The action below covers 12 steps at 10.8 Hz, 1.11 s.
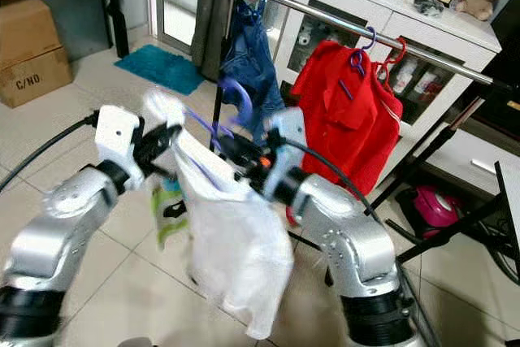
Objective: Hang hanger
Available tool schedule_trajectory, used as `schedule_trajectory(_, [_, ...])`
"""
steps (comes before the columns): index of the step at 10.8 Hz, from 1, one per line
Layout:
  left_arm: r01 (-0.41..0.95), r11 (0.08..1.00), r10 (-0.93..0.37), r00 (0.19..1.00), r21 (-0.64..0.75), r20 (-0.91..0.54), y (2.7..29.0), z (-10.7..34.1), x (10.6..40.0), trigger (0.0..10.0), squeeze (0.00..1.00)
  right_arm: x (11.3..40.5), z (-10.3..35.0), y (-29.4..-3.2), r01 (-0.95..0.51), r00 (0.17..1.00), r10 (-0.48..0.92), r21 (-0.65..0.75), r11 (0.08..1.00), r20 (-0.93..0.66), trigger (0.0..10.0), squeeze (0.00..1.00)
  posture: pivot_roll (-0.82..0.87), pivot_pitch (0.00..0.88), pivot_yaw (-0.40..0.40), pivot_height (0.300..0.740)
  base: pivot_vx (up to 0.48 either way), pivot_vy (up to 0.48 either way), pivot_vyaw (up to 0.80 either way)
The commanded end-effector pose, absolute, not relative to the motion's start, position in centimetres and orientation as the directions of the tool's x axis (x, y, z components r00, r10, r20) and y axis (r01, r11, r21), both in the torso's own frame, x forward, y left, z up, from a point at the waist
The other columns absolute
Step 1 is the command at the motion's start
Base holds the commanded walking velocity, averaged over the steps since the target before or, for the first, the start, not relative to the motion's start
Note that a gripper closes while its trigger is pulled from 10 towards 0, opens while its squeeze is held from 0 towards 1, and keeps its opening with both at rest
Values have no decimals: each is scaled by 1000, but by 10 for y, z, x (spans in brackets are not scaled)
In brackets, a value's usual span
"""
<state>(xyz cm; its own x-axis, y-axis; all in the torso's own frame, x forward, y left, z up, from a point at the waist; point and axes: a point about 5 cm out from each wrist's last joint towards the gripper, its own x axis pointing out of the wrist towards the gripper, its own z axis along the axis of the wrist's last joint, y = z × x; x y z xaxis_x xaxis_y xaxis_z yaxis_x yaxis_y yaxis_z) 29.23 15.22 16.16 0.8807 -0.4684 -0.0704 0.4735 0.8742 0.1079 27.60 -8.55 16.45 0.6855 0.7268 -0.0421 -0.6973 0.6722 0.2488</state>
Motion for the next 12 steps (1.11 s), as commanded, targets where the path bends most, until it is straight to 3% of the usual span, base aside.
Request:
schedule_trajectory(1, [529,843,-529,848,97,-29,144,173,287,0,0,276,157,-95,-680,704,705,207,704,-86,0,0,24,0,-209,740,0,0,0])
schedule_trajectory(3, [532,844,-535,843,70,46,163,198,282,0,0,270,149,-104,-723,656,745,183,666,-122,0,0,25,0,-209,740,0,0,0])
schedule_trajectory(5, [282,955,-291,951,92,107,213,221,296,0,0,259,153,-112,-806,558,825,175,565,-91,0,0,29,0,-210,740,0,0,0])
schedule_trajectory(6, [230,968,-240,966,102,99,228,223,299,0,0,256,154,-114,-827,530,844,165,537,-87,0,0,28,0,-205,740,0,0,0])
schedule_trajectory(8, [256,959,-265,962,125,61,219,212,299,0,0,258,160,-113,-831,529,847,172,528,-47,0,0,22,0,-200,740,0,0,0])
schedule_trajectory(10, [237,965,-253,955,111,153,220,226,301,0,0,248,150,-112,-860,464,879,179,477,-115,0,0,22,0,-206,740,0,0,0])
schedule_trajectory(11, [198,978,-209,947,68,243,228,241,301,0,0,244,135,-116,-870,439,868,133,475,-232,0,0,23,0,-208,740,0,0,0])
schedule_trajectory(12, [210,972,-228,947,103,225,228,241,301,0,0,249,131,-118,-846,480,839,117,520,-256,0,0,23,0,-208,740,0,0,0])
